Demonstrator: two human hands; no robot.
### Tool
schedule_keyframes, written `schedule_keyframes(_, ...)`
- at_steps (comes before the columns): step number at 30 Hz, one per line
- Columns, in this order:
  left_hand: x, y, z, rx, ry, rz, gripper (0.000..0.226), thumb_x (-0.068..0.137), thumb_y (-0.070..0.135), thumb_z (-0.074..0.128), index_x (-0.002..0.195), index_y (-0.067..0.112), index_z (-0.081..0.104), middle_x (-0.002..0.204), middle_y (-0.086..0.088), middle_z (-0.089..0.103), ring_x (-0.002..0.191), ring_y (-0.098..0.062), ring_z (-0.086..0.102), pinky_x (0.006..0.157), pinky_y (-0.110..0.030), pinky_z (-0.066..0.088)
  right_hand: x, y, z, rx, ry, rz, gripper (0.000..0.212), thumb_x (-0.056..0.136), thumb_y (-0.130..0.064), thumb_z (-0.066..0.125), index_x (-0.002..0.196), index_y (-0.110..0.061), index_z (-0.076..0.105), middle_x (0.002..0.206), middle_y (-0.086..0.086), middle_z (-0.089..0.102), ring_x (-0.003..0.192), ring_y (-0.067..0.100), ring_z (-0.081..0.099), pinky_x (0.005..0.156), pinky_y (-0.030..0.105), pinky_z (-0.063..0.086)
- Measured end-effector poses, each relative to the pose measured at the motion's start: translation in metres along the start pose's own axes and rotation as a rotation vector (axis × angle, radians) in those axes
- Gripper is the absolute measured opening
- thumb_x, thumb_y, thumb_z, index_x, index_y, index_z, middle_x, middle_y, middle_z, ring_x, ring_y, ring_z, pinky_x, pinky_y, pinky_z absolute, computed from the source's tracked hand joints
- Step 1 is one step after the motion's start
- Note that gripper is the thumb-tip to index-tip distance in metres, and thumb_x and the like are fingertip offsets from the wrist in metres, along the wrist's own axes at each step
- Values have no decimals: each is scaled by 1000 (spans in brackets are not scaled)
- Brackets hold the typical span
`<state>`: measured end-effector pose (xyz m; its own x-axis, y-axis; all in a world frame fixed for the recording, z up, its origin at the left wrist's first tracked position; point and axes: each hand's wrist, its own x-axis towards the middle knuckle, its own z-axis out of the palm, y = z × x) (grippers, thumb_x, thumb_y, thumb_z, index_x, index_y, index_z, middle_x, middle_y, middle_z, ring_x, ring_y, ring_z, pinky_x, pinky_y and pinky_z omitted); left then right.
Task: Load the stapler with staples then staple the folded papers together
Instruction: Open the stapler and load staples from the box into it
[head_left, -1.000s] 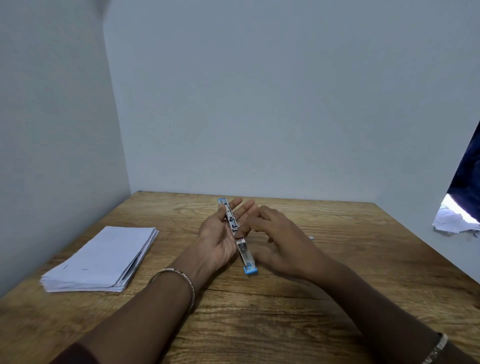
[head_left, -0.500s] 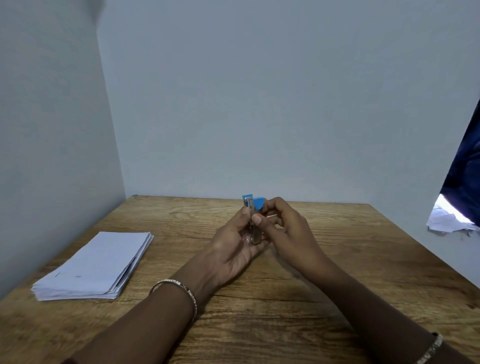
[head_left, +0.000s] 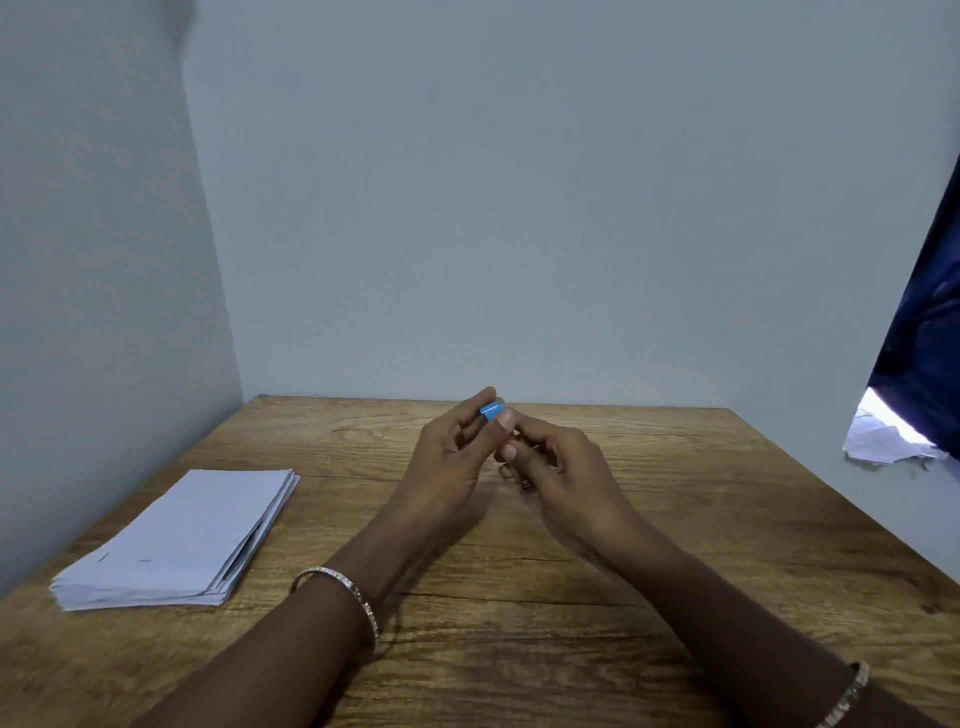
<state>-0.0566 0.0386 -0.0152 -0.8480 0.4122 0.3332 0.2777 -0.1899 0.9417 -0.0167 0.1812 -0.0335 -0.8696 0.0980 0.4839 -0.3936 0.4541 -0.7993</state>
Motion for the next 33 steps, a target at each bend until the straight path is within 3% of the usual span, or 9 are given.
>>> schedule_keyframes(3,0,-1,-1,-4,-8,41,40,98,10,59,137,5,57,120,-14,73,99,-3,71,86,-13,52,-1,-6,0,-128,58,-32,35,100,-18,62,134,-20,67,91,-5,76,82,4,72,74,17,55)
schedule_keyframes(7,-1,-2,-1,-78,-16,62,37,98,9,58,134,4,59,115,-17,75,100,-9,73,88,-17,54,-5,-14,1,-239,107,-67,23,100,-19,62,115,-10,76,85,10,75,81,22,70,77,40,56)
schedule_keyframes(12,-1,-7,-2,-147,-11,55,34,97,12,60,131,7,62,115,-15,76,110,-19,72,90,-22,55,-7,-18,5,-224,130,-86,29,99,-14,62,127,-12,71,93,13,75,89,26,70,84,43,54)
schedule_keyframes(17,4,-13,-5,-222,0,32,35,97,11,61,131,6,62,111,-10,78,107,-17,73,84,-19,56,-5,-15,6,-290,126,-109,32,99,-16,62,131,-14,69,91,14,75,89,28,69,83,47,54)
schedule_keyframes(22,10,-17,-5,-244,81,-25,34,96,18,62,129,12,60,103,-5,79,95,-9,74,84,-19,57,-3,-14,4,-386,154,-79,23,94,-32,68,110,-20,79,73,2,75,69,15,66,66,36,51)
schedule_keyframes(24,13,-20,-8,-171,174,-32,19,100,28,56,112,18,66,107,-6,77,93,-8,74,81,-19,57,-4,-12,3,-466,165,-31,24,88,-40,72,98,-20,81,51,-6,57,52,5,50,54,31,39)
schedule_keyframes(26,14,-22,-12,-87,270,-43,28,103,36,48,105,17,68,110,-10,74,97,-13,71,84,-25,56,-5,-10,5,-530,159,25,28,83,-44,74,96,-20,82,46,-6,49,47,5,44,49,28,33)
schedule_keyframes(30,14,-28,-18,43,334,-39,36,106,33,44,114,6,67,104,-16,74,94,-23,71,86,-34,57,-7,-9,6,-586,101,92,39,78,-44,79,110,-22,80,76,-2,77,66,9,62,53,24,40)
schedule_keyframes(33,15,-30,-17,67,336,-57,30,105,25,48,114,4,66,101,-18,73,85,-21,69,82,-36,57,-6,-8,6,-596,75,135,37,76,-42,82,107,-21,81,83,-3,80,77,12,68,63,28,51)
